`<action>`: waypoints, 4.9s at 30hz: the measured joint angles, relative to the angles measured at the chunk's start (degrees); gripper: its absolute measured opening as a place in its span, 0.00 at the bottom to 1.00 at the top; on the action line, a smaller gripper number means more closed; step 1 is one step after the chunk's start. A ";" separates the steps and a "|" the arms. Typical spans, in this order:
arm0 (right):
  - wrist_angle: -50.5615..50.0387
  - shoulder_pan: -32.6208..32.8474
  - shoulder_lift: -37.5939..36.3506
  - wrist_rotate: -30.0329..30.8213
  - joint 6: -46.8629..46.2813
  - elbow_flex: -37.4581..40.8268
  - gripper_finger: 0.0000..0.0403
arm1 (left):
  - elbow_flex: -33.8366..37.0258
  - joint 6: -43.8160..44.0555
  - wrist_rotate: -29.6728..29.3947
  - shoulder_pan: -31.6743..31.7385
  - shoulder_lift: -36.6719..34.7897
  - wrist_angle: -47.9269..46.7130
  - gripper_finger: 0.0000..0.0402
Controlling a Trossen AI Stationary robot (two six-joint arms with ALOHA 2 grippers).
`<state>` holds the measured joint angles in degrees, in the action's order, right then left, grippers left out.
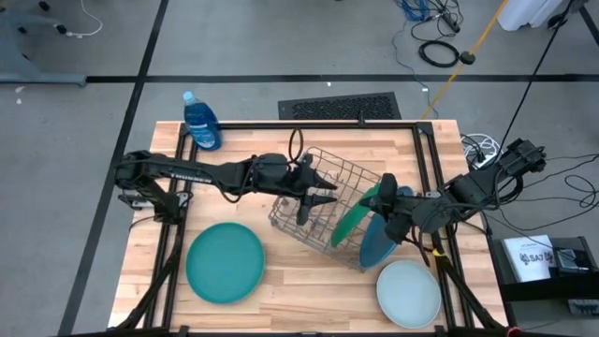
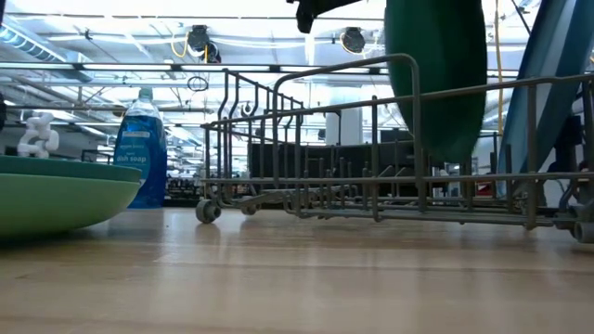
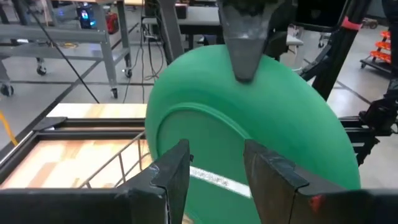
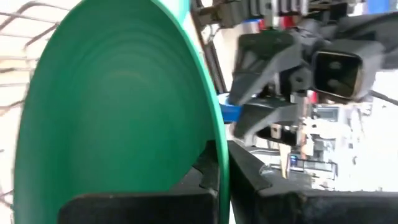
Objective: Sort dishes
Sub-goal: Put the dark green plate into the dish rack, then adjust the plates in the dish rack
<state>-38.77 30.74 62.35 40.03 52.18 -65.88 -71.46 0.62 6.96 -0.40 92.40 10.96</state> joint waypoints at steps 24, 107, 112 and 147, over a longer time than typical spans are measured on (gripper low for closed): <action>0.80 0.11 -0.66 -10.43 6.94 -0.16 0.01 | 0.00 0.42 3.80 -1.40 0.00 -0.93 0.37; 22.75 -9.63 -8.85 -17.42 -8.49 19.14 0.57 | 0.04 -4.02 4.85 -1.88 0.00 -6.10 0.37; 23.18 -8.79 -9.82 -17.56 -8.44 18.46 0.60 | 0.04 -4.08 4.85 -1.88 0.00 -6.83 0.37; -4.22 -10.51 -8.36 -34.43 -34.66 7.30 0.60 | 0.07 -4.39 4.83 -1.44 0.00 -6.75 0.37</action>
<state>-42.99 20.23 53.99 5.61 17.52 -58.59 -71.40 -3.77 11.79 -1.85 92.40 4.21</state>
